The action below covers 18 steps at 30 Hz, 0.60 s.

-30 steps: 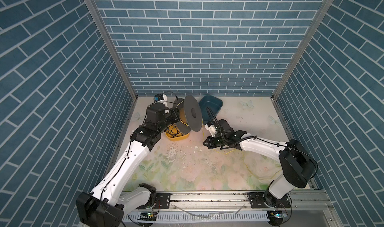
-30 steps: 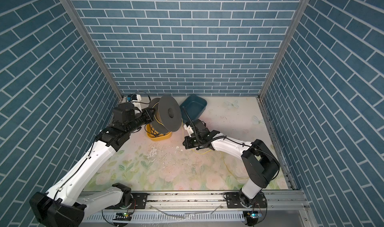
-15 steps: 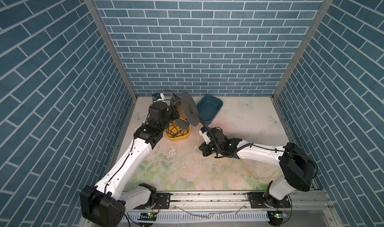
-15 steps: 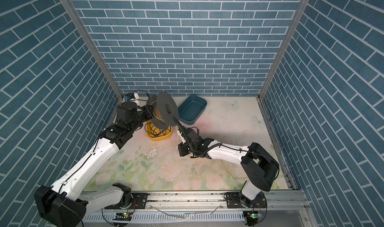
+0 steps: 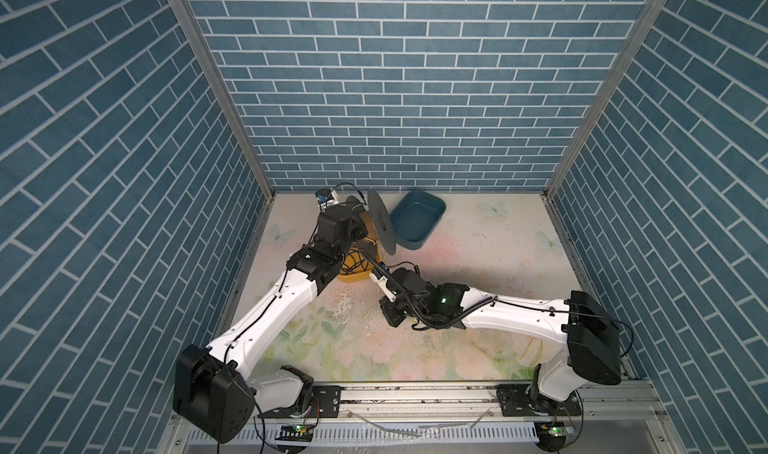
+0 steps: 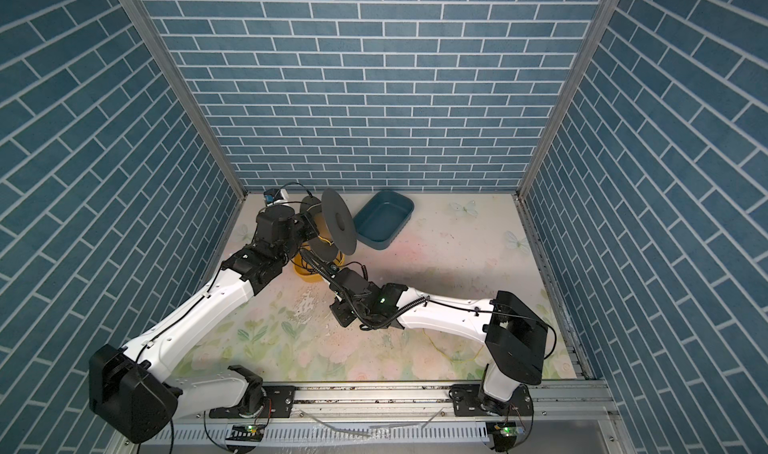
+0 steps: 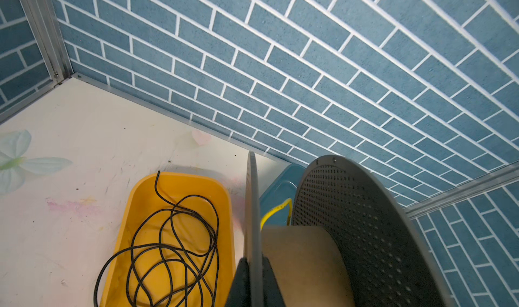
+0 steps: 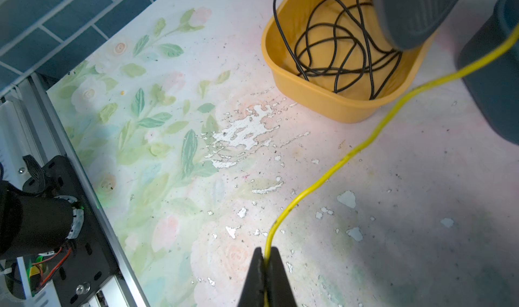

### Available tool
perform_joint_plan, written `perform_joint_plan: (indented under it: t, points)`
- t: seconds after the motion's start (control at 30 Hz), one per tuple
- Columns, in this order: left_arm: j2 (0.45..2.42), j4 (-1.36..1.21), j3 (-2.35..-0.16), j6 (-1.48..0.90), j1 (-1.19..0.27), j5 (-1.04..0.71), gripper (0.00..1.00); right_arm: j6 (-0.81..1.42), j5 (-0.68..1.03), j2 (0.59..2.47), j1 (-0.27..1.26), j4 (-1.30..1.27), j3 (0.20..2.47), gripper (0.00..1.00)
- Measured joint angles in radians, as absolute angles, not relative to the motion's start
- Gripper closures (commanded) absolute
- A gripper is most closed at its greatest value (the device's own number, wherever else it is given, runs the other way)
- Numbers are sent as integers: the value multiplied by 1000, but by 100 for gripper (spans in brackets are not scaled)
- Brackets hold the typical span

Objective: Wrap the cables

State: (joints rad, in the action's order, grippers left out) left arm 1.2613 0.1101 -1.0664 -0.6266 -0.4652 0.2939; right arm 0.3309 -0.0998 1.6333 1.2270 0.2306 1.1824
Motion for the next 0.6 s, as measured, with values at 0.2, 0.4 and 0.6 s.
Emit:
perform_joint_plan:
  t: [0.2,0.4,0.6]
  points:
    - [1293,97,-1066,-571,-525,385,100,279,-138,1618,1252,314,1242,100]
    - [1308,103,-1071,-510,-580,459,100,227,-159,1552,1257,389,1287,100]
    - [1309,135,-1092,-446,-618,516,100,155,-239,1465,1256,455,1319,100]
